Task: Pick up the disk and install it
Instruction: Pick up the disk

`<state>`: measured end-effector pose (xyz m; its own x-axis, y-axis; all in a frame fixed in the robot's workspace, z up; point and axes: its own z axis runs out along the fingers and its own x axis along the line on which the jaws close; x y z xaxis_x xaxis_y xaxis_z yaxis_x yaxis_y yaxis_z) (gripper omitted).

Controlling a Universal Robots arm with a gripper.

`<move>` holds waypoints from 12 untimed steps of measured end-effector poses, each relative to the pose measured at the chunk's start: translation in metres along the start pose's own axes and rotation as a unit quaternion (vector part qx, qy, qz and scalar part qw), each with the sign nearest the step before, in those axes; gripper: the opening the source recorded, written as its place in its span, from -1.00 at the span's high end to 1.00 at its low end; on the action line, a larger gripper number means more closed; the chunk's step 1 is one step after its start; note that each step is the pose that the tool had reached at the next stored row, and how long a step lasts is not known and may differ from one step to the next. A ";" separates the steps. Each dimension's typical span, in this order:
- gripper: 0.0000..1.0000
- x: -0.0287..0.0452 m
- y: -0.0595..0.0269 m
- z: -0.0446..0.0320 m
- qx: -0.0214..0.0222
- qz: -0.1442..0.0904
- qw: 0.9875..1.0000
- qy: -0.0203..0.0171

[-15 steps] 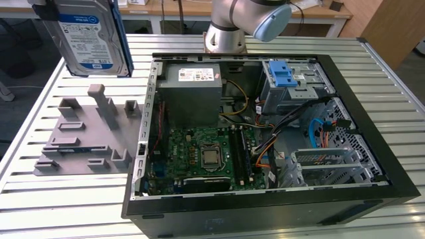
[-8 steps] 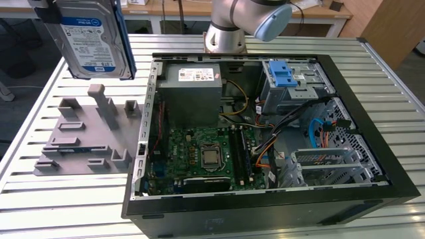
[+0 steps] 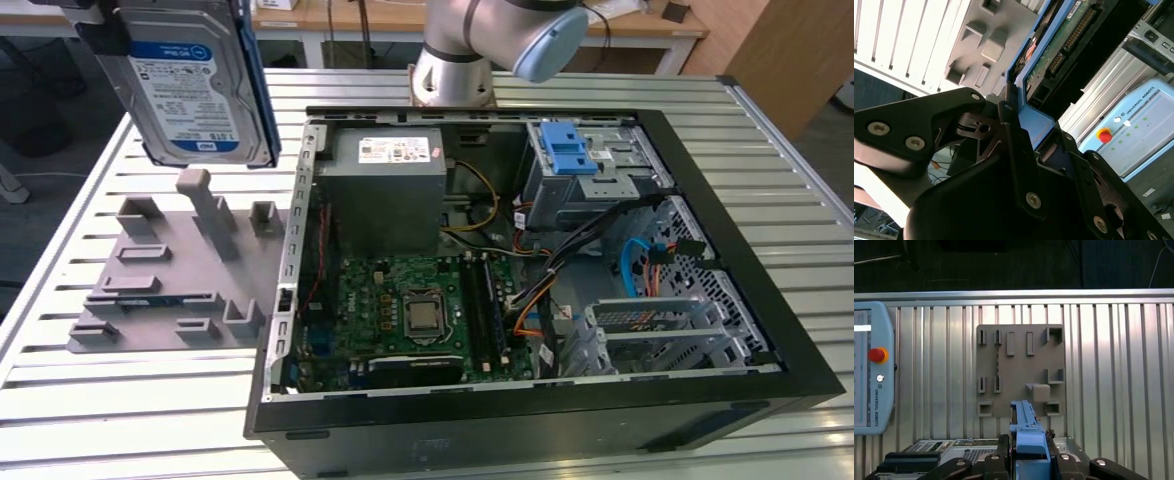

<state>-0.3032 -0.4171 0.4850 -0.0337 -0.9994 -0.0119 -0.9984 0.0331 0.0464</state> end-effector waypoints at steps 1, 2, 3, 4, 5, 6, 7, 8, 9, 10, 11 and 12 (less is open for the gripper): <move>0.27 0.0006 -0.0022 -0.0002 0.000 0.000 1.000 0.000; 0.27 0.0011 -0.0045 -0.0002 0.000 0.000 1.000 0.000; 0.27 0.0014 -0.0068 -0.0003 0.000 0.000 1.000 0.000; 0.27 0.0014 -0.0091 -0.0003 0.000 0.000 1.000 0.000; 0.27 0.0014 -0.0113 -0.0003 0.000 0.000 1.000 0.000; 0.27 0.0014 -0.0133 -0.0003 0.000 0.000 1.000 0.000; 0.27 0.0013 -0.0150 -0.0003 0.000 0.000 1.000 0.000; 0.27 0.0013 -0.0166 -0.0003 0.000 0.000 1.000 0.000; 0.27 0.0012 -0.0180 -0.0003 0.000 0.000 1.000 0.000; 0.27 0.0012 -0.0195 -0.0003 0.000 0.000 1.000 0.000; 0.27 0.0011 -0.0210 -0.0003 0.000 0.000 1.000 0.000; 0.27 0.0010 -0.0226 -0.0003 0.000 0.000 1.000 0.000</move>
<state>-0.2807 -0.4189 0.4842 -0.0336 -0.9994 -0.0118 -0.9984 0.0330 0.0465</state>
